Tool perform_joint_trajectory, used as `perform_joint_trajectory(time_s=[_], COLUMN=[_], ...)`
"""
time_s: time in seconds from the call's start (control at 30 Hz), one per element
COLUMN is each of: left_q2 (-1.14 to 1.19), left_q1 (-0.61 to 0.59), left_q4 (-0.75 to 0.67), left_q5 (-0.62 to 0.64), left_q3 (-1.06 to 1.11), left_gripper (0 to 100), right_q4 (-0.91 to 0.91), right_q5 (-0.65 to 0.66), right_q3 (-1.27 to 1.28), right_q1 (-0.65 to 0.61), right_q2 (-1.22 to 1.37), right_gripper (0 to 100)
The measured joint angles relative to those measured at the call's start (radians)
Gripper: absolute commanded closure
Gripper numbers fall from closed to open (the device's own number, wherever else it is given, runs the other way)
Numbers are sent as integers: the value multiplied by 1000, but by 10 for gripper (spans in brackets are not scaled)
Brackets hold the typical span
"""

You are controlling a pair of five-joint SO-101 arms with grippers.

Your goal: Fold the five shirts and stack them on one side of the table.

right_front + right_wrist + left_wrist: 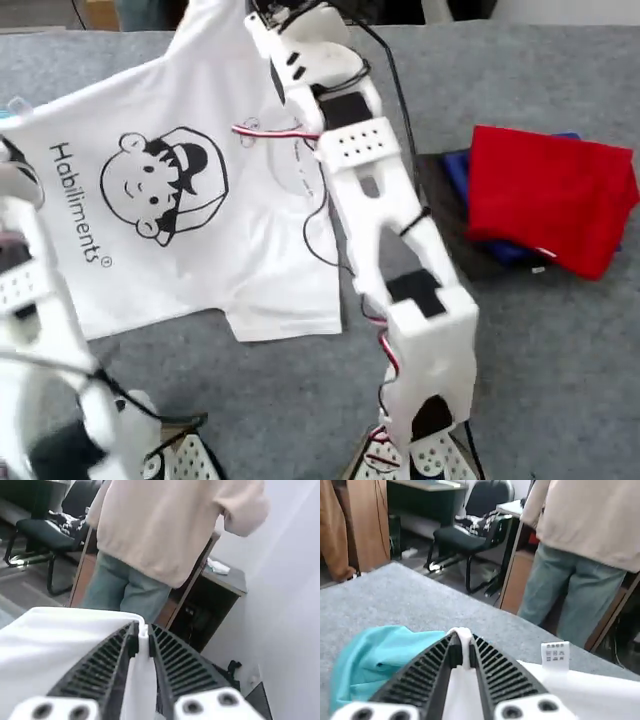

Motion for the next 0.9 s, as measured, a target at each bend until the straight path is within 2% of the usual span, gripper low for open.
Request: perform_joint_trajectory(time_s=[0.13, 0.3, 0.6, 0.73, 0.9], left_q2=[221, 379, 328, 232, 87], left_q1=[0, 0, 0, 0, 0], left_q4=[-2, 2, 224, 284, 305], left_q5=[0, 0, 0, 0, 0], left_q3=[-175, -305, -279, -173, 17], left_gripper=[971, 971, 971, 971, 971], right_q4=[49, 219, 818, 1062, 1344], right_q5=[-2, -2, 0, 0, 0], right_q3=[-229, -509, -919, -1048, -1073], right_q1=[0, 0, -2, 0, 0], right_q2=[150, 310, 446, 499, 502], right_gripper=[985, 985, 985, 985, 985])
